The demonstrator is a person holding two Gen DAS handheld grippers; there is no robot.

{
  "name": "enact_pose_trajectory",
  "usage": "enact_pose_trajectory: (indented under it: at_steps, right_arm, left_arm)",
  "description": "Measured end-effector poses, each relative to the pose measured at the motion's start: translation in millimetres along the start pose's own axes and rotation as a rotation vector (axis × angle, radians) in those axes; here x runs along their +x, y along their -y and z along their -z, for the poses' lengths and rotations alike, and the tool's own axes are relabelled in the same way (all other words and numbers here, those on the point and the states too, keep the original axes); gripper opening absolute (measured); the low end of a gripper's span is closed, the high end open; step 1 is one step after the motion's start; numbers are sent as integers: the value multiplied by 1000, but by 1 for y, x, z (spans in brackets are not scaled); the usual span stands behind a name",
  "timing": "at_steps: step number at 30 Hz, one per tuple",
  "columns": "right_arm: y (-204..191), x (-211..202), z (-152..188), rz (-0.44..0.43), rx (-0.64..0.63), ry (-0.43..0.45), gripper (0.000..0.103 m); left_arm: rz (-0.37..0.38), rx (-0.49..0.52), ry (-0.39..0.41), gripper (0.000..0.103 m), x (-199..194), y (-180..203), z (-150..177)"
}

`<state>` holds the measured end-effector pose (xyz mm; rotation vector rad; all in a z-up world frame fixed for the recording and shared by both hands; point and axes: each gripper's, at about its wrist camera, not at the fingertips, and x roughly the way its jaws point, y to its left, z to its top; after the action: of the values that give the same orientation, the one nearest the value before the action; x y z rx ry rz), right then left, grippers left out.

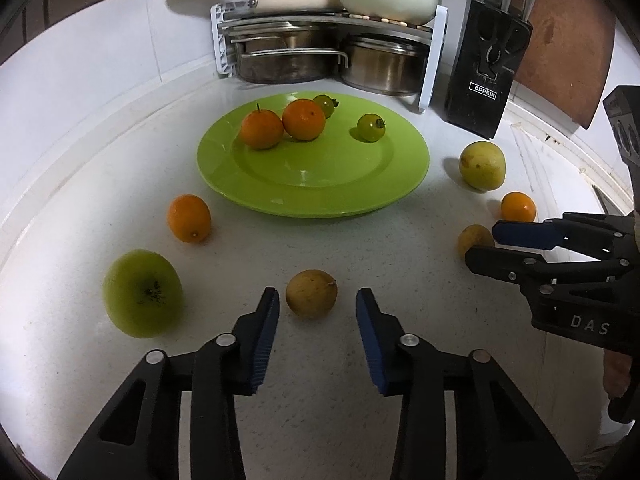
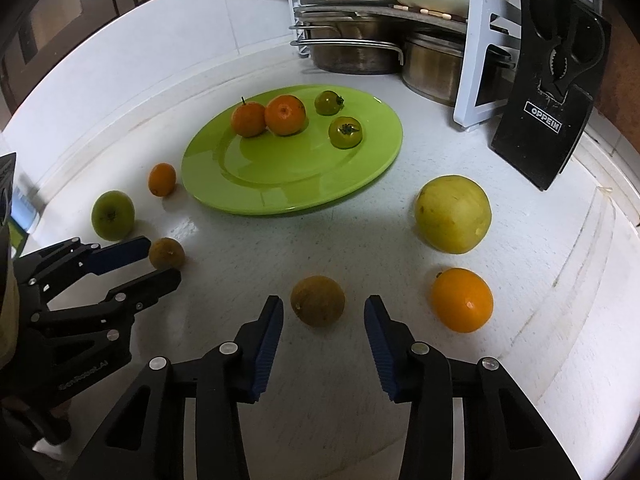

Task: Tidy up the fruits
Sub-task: 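Grasp a brown kiwi-like fruit with the left tool while the right tool grasps another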

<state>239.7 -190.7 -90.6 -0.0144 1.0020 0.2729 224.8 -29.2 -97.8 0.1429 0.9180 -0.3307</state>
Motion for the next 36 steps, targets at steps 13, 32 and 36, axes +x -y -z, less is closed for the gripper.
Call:
enact_pose_trajectory:
  at_steps: [13,32,36]
  right_arm:
    - [-3,6,-1,-11,-15,-14,31]
    - [-9,-13,-12,-31,-23,45,31]
    - [-10,-14,-21,-42,-18,68,31]
  left_arm:
    - [10,-12,0,29,6,-2,-5]
    - [18,-24,45,29,-16,-1,-15]
    - [7,-23,69,29,-20,-4,-25]
